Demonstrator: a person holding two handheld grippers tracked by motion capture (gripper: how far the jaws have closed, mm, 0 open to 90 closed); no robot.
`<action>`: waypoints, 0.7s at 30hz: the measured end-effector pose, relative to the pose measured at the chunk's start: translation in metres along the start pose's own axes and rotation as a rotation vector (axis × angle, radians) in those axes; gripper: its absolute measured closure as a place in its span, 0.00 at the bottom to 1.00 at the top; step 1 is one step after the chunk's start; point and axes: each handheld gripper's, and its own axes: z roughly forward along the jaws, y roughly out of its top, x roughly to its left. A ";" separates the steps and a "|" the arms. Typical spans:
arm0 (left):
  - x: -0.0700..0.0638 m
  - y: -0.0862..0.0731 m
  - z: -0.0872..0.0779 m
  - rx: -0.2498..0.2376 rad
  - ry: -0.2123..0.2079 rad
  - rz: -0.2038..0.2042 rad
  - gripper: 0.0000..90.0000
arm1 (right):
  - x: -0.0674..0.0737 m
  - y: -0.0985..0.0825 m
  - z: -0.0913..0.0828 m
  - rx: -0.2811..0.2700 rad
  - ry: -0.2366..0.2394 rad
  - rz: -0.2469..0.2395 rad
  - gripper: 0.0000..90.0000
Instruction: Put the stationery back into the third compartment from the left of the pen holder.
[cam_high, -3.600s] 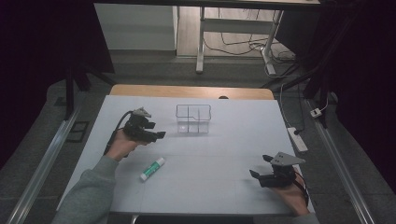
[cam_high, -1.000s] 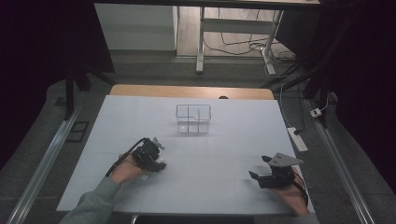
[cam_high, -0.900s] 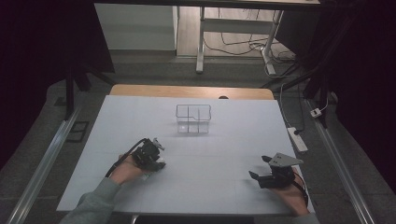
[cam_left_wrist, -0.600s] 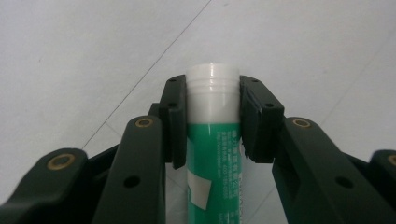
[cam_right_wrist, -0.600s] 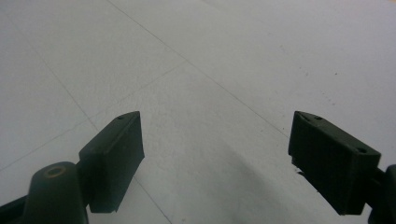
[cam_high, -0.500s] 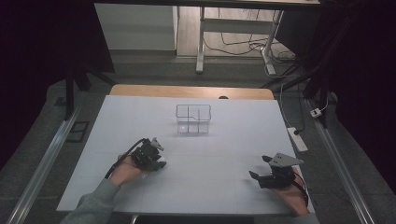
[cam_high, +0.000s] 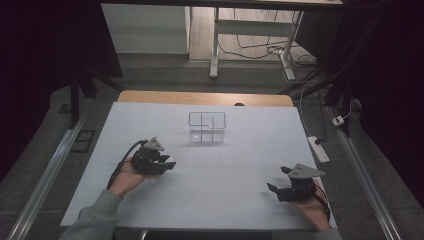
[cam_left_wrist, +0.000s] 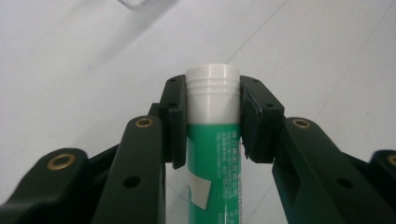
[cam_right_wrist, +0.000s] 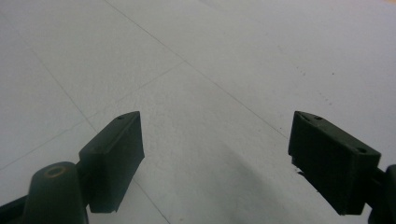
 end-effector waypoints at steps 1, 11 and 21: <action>0.000 0.000 -0.001 -0.005 0.000 -0.001 0.72 | 0.000 0.000 0.000 -0.001 0.001 0.001 0.20; 0.002 0.009 -0.010 -0.114 -0.009 -0.009 0.72 | 0.000 0.000 -0.002 -0.006 -0.007 0.003 0.20; 0.003 0.027 -0.015 -0.203 -0.009 -0.002 0.71 | 0.000 0.000 -0.001 0.002 -0.006 0.001 0.20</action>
